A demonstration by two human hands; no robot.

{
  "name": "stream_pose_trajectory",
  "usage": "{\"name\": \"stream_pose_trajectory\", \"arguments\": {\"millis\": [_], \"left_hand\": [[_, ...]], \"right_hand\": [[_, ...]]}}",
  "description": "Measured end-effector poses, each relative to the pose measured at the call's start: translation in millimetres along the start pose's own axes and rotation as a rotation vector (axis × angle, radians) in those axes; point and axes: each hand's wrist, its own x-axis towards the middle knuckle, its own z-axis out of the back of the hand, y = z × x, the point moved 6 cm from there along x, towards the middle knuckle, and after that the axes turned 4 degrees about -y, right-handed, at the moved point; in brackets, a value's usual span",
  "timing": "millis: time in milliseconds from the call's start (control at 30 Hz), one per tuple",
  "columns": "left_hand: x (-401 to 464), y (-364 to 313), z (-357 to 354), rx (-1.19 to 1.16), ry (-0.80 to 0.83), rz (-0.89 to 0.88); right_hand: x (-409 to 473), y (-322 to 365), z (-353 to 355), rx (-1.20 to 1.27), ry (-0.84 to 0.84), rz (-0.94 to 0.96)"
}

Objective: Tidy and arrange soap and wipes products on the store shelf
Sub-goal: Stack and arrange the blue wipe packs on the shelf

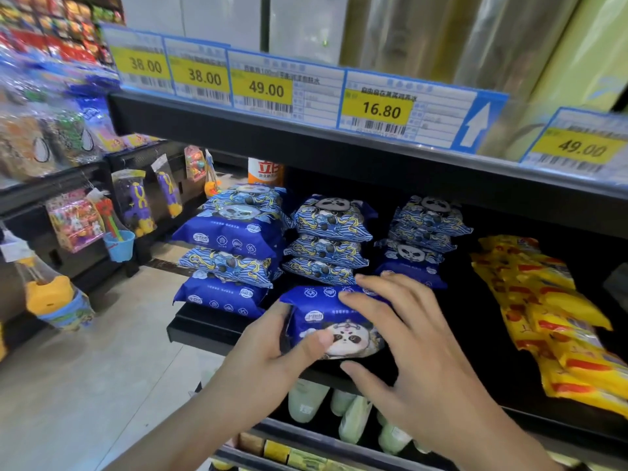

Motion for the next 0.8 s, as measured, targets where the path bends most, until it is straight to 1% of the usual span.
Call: {"name": "stream_pose_trajectory", "arguments": {"millis": [67, 167, 233, 300, 400, 500, 600, 700, 800], "left_hand": [[2, 3, 1, -0.031, -0.003, 0.044], [5, 4, 6, -0.070, -0.070, 0.093], [5, 7, 13, -0.077, -0.127, 0.152], [0, 11, 22, -0.004, -0.165, 0.201], [-14, 12, 34, 0.243, -0.180, 0.119], [-25, 10, 37, 0.450, -0.173, -0.007], [-28, 5, 31, 0.631, -0.104, -0.087], [-26, -3, 28, 0.698, -0.063, -0.150], [-19, -8, 22, 0.743, -0.037, -0.210]], "right_hand": [[5, -1, -5, -0.031, 0.016, 0.002], [11, -4, -8, 0.019, -0.007, -0.032], [15, -11, -11, 0.101, -0.031, -0.118], [19, -23, -16, 0.195, -0.054, -0.245], [26, -41, -27, 0.245, -0.017, -0.421], [36, -43, -44, 0.251, 0.060, -0.487], [47, -33, -61, 0.251, 0.063, -0.461], [52, -23, -65, 0.264, -0.057, -0.383], [45, -19, -62, 0.101, -0.142, -0.352]]}}
